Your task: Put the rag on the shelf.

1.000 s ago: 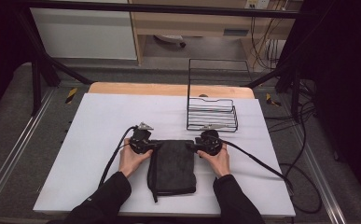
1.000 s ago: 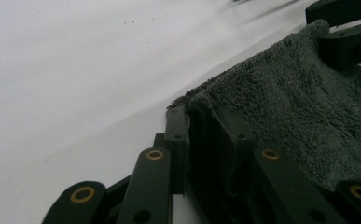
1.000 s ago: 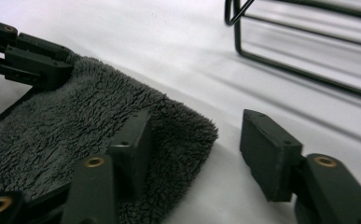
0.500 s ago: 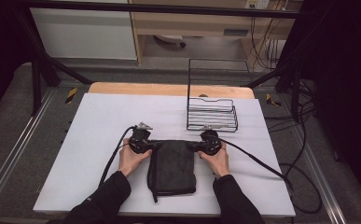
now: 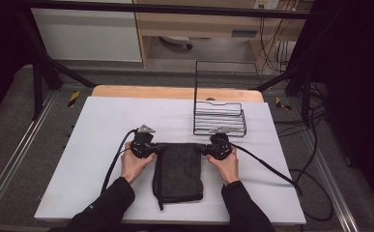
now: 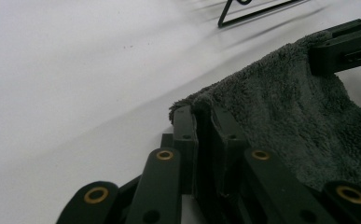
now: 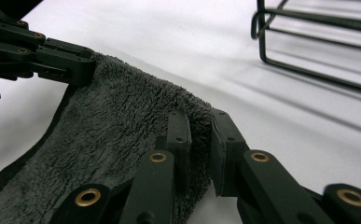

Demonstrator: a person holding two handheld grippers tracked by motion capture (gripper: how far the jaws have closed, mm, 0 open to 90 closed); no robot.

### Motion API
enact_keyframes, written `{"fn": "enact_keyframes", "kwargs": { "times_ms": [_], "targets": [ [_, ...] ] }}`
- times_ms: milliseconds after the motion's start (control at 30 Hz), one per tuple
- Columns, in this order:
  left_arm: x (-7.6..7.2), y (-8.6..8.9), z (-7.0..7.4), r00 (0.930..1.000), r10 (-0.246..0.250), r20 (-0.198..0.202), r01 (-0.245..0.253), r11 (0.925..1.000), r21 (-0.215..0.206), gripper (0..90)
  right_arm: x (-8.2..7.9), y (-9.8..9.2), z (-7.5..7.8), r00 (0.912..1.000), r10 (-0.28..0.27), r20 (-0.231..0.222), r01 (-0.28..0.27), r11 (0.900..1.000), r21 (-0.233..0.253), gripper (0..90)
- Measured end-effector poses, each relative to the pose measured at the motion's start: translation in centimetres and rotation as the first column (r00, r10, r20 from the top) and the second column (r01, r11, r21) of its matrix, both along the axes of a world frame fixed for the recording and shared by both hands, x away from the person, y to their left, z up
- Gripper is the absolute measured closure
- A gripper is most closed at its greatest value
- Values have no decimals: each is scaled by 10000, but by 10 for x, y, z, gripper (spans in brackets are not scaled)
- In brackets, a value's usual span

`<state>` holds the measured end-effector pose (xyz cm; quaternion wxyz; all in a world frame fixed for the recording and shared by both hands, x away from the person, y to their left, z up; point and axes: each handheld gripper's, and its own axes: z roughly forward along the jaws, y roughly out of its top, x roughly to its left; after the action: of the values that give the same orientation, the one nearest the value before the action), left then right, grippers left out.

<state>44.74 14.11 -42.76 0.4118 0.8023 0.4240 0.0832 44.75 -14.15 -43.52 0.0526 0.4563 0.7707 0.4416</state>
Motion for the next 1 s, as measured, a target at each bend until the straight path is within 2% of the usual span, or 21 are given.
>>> {"fn": "enact_keyframes", "kwargs": {
  "times_ms": [300,533,767,1000],
  "targets": [
    [-14,3,17,9980,-94,625,103,9999,-139,814,-6,-1,11,9991,73,428,-81,9998,184,804],
    [-21,5,32,9947,-119,1020,160,9991,-392,814,-14,3,29,9936,280,1096,-294,9995,114,807],
    [-28,6,47,9875,-101,1570,193,9982,-571,814,-19,1,44,9871,186,1589,-229,9994,252,808],
    [-36,9,64,9777,-44,2101,233,9959,-875,816,-26,-2,61,9746,161,2233,-259,9988,408,810]
  ]
}}
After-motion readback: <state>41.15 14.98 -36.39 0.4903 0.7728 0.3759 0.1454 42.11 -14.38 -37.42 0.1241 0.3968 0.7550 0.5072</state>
